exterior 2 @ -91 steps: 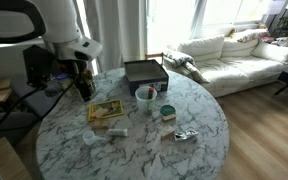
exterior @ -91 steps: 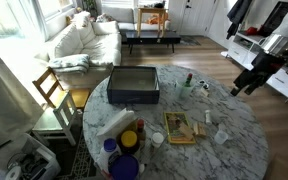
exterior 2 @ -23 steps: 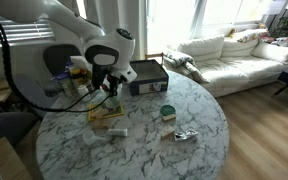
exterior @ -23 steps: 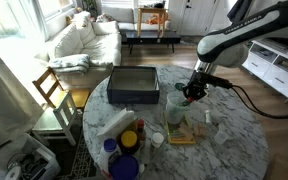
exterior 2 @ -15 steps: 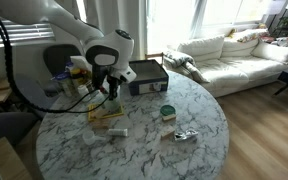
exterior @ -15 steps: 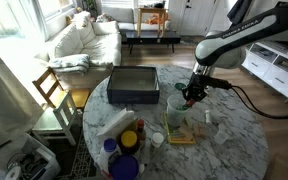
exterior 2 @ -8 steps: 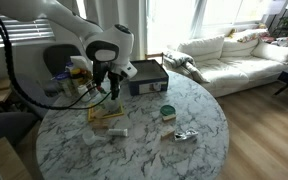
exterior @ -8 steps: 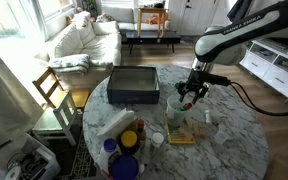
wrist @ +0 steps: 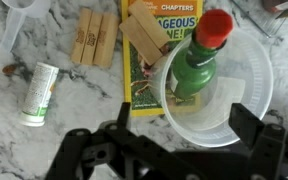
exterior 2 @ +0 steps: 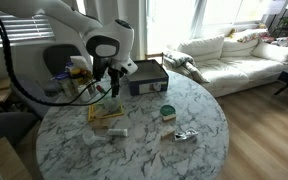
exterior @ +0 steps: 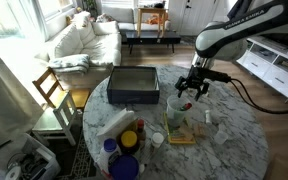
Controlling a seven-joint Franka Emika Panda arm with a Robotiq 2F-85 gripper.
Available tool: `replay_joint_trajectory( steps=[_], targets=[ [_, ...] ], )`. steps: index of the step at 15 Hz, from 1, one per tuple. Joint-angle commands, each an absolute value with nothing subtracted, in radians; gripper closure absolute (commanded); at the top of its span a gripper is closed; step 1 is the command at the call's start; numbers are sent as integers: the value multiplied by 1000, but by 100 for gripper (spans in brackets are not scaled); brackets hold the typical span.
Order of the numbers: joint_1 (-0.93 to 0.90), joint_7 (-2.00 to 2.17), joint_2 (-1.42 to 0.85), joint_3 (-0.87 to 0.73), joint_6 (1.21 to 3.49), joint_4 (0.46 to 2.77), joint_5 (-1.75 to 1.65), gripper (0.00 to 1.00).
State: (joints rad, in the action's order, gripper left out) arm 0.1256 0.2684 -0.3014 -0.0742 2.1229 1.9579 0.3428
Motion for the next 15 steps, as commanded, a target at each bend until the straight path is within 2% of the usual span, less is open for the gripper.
replay_joint_trajectory(
  steps=[1,2,6,8,9,10,11,14,15],
  targets=[
    [120,274,-288,-73,2033,1944,360,0],
    [120,273,-289,-73,2011,1939,362,3],
    [119,259,-292,-67,1936,1926,390,35],
    [118,255,-297,-63,1913,1923,409,39],
    [117,254,-299,-62,1904,1921,417,39],
    [116,254,-302,-61,1897,1920,423,35],
    [115,257,-306,-61,1899,1917,428,19],
    [114,257,-315,-62,1908,1911,438,11],
    [112,262,-320,-63,1916,1909,434,12]
  ],
)
